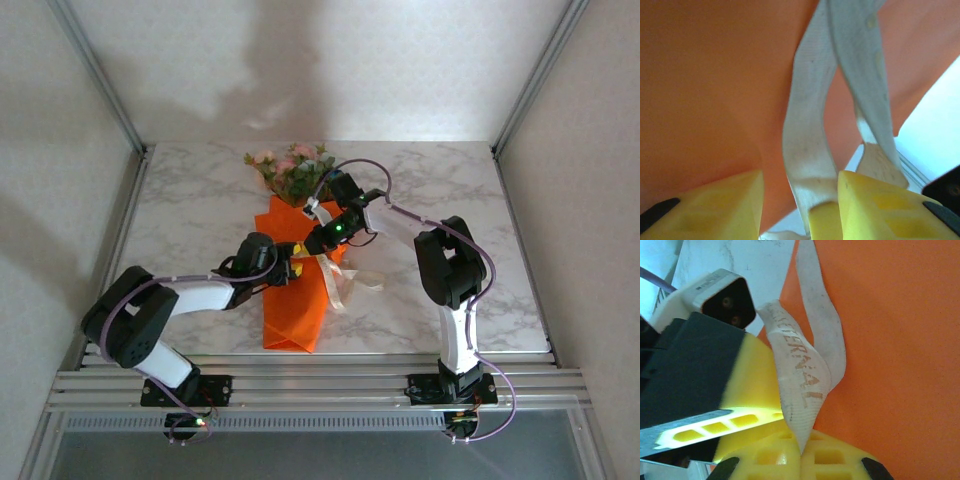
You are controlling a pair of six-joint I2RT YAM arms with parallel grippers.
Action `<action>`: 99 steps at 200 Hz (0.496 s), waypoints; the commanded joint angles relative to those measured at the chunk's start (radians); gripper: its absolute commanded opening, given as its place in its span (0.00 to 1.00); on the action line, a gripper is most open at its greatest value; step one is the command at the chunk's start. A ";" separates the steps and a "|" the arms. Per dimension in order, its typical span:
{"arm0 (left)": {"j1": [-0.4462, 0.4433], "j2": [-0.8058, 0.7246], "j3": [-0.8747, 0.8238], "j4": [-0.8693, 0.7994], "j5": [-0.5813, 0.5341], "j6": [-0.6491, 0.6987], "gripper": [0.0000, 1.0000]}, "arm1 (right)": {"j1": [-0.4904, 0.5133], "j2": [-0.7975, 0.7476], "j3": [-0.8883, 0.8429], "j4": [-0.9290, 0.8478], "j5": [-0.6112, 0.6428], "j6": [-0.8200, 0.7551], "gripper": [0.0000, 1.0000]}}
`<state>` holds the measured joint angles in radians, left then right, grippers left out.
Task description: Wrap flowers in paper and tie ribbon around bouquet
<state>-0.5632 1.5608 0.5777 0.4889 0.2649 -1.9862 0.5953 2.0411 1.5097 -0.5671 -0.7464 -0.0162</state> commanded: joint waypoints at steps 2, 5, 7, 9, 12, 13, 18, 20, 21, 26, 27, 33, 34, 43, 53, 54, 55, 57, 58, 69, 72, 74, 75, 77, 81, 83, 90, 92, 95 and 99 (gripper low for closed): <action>0.000 0.027 0.033 0.071 0.006 -0.146 0.43 | -0.005 -0.033 -0.028 0.020 -0.043 0.019 0.00; 0.002 0.032 0.035 0.073 0.009 -0.147 0.42 | -0.006 -0.035 -0.031 0.022 -0.043 0.019 0.00; 0.003 0.035 0.037 0.075 0.010 -0.149 0.42 | -0.006 -0.037 -0.033 0.023 -0.044 0.018 0.00; 0.003 0.037 0.038 0.076 0.012 -0.150 0.42 | -0.006 -0.038 -0.035 0.025 -0.045 0.019 0.00; 0.004 0.041 0.039 0.077 0.014 -0.152 0.42 | -0.006 -0.040 -0.039 0.027 -0.047 0.020 0.00; 0.004 0.041 0.040 0.078 0.012 -0.153 0.42 | -0.006 -0.041 -0.040 0.028 -0.047 0.021 0.00; 0.003 0.045 0.041 0.081 0.011 -0.157 0.42 | -0.006 -0.044 -0.045 0.033 -0.048 0.022 0.00; 0.003 0.046 0.041 0.082 0.009 -0.158 0.42 | -0.006 -0.046 -0.047 0.034 -0.048 0.022 0.00; 0.003 0.047 0.040 0.083 0.008 -0.158 0.42 | -0.006 -0.046 -0.049 0.035 -0.047 0.022 0.00; 0.003 0.051 0.042 0.085 0.004 -0.160 0.42 | -0.005 -0.048 -0.052 0.036 -0.048 0.022 0.00; 0.003 0.051 0.042 0.085 0.004 -0.160 0.42 | -0.006 -0.049 -0.052 0.036 -0.049 0.022 0.00; 0.003 0.055 0.045 0.090 0.000 -0.161 0.42 | -0.005 -0.051 -0.057 0.037 -0.050 0.021 0.00; 0.003 0.057 0.045 0.091 -0.001 -0.161 0.42 | -0.006 -0.051 -0.057 0.038 -0.049 0.021 0.00; 0.002 0.067 0.050 0.105 -0.003 -0.164 0.42 | -0.006 -0.054 -0.062 0.039 -0.051 0.021 0.00; 0.002 0.076 0.060 0.113 0.000 -0.165 0.42 | -0.006 -0.057 -0.068 0.042 -0.051 0.021 0.00; 0.002 0.077 0.061 0.115 0.000 -0.165 0.42 | -0.006 -0.057 -0.070 0.043 -0.051 0.022 0.00; 0.002 0.080 0.061 0.116 0.000 -0.164 0.42 | -0.006 -0.058 -0.070 0.044 -0.051 0.022 0.00; 0.002 0.081 0.063 0.119 0.001 -0.164 0.41 | -0.006 -0.059 -0.071 0.047 -0.051 0.022 0.00; 0.002 0.082 0.064 0.119 0.002 -0.164 0.41 | -0.006 -0.060 -0.073 0.048 -0.050 0.023 0.00; 0.002 0.092 0.072 0.130 0.009 -0.164 0.38 | -0.006 -0.067 -0.082 0.063 -0.048 0.028 0.00; 0.000 0.092 0.074 0.129 0.011 -0.164 0.36 | -0.006 -0.069 -0.085 0.067 -0.047 0.030 0.00; 0.000 0.093 0.074 0.129 0.012 -0.164 0.35 | -0.006 -0.070 -0.086 0.070 -0.048 0.031 0.00; 0.000 0.093 0.074 0.129 0.013 -0.164 0.35 | -0.006 -0.071 -0.086 0.072 -0.048 0.032 0.00; -0.001 0.093 0.074 0.129 0.015 -0.165 0.34 | -0.006 -0.071 -0.087 0.075 -0.047 0.034 0.00; -0.002 0.093 0.074 0.132 0.016 -0.166 0.32 | -0.006 -0.074 -0.089 0.080 -0.047 0.037 0.00; -0.003 0.092 0.074 0.132 0.016 -0.166 0.31 | -0.006 -0.074 -0.090 0.083 -0.045 0.038 0.00; -0.003 0.088 0.073 0.129 0.019 -0.163 0.26 | -0.006 -0.074 -0.089 0.087 -0.042 0.042 0.00; -0.003 0.086 0.072 0.127 0.022 -0.163 0.25 | -0.005 -0.074 -0.089 0.089 -0.042 0.043 0.00; -0.004 0.085 0.070 0.124 0.023 -0.162 0.23 | -0.005 -0.075 -0.090 0.090 -0.041 0.045 0.00; -0.004 0.082 0.067 0.122 0.025 -0.163 0.21 | -0.006 -0.076 -0.090 0.092 -0.039 0.046 0.00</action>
<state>-0.5632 1.6455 0.6266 0.5690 0.2737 -1.9862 0.5922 2.0056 1.4330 -0.5018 -0.7635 0.0101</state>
